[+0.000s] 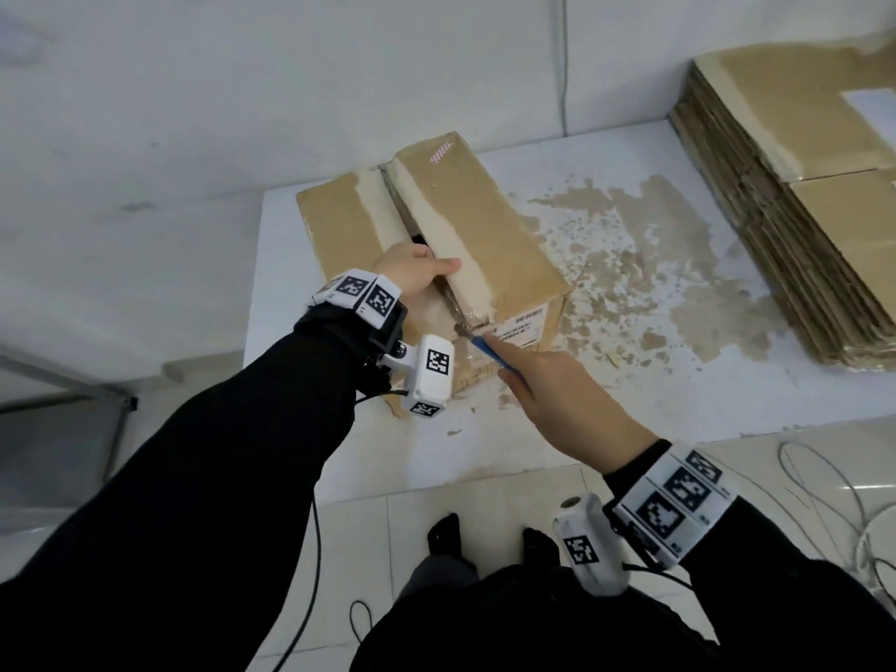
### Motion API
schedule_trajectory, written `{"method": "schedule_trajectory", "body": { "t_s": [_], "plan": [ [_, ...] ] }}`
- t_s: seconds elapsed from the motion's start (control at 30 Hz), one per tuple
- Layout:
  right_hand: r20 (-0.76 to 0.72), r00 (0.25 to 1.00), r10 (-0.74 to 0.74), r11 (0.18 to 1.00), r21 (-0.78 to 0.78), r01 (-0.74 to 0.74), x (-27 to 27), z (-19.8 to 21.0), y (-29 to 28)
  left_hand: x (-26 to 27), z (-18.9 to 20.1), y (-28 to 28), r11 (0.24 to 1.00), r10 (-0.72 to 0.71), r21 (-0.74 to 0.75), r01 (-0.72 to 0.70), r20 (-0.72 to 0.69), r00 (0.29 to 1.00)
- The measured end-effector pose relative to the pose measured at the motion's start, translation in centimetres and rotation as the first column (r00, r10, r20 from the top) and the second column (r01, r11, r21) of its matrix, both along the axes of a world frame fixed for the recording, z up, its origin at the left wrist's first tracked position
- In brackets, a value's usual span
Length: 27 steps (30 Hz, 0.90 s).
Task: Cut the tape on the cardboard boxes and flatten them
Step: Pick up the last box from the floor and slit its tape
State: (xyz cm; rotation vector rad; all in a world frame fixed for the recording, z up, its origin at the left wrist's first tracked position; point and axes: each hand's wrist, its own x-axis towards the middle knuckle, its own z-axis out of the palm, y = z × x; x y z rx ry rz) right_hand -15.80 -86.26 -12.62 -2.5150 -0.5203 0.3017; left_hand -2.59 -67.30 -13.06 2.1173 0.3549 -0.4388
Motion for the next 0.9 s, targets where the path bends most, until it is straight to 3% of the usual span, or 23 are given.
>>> {"method": "schedule_trajectory", "body": {
  "t_s": [0.23,0.63,0.7,0.8,0.9],
  "plan": [
    [0.103,0.995,-0.018,0.949,-0.31,0.049,-0.1,-0.2,1.0,-0.5,-0.6,-0.1,0.994,0.077,-0.083,-0.074,0.033,0.997],
    [0.07,0.997,-0.045,0.957,-0.283,0.063,0.5,0.4,-0.2,-0.7,-1.1,-0.4,0.974,0.138,-0.193,-0.119,0.088,0.986],
    [0.021,0.999,-0.046,0.968,-0.244,0.049,0.3,1.0,-2.9,-1.0,-0.8,-0.8,0.991,0.097,-0.1,-0.084,0.13,0.987],
    [-0.154,0.988,0.005,1.0,0.01,-0.003,0.8,2.6,-6.9,-1.0,-0.6,-1.1,0.996,0.021,0.081,-0.04,0.22,0.975],
    [-0.065,0.994,-0.092,0.978,0.183,0.102,3.0,3.7,-8.5,-0.6,0.1,-0.6,0.992,-0.049,0.129,0.018,0.248,0.967]
  ]
}}
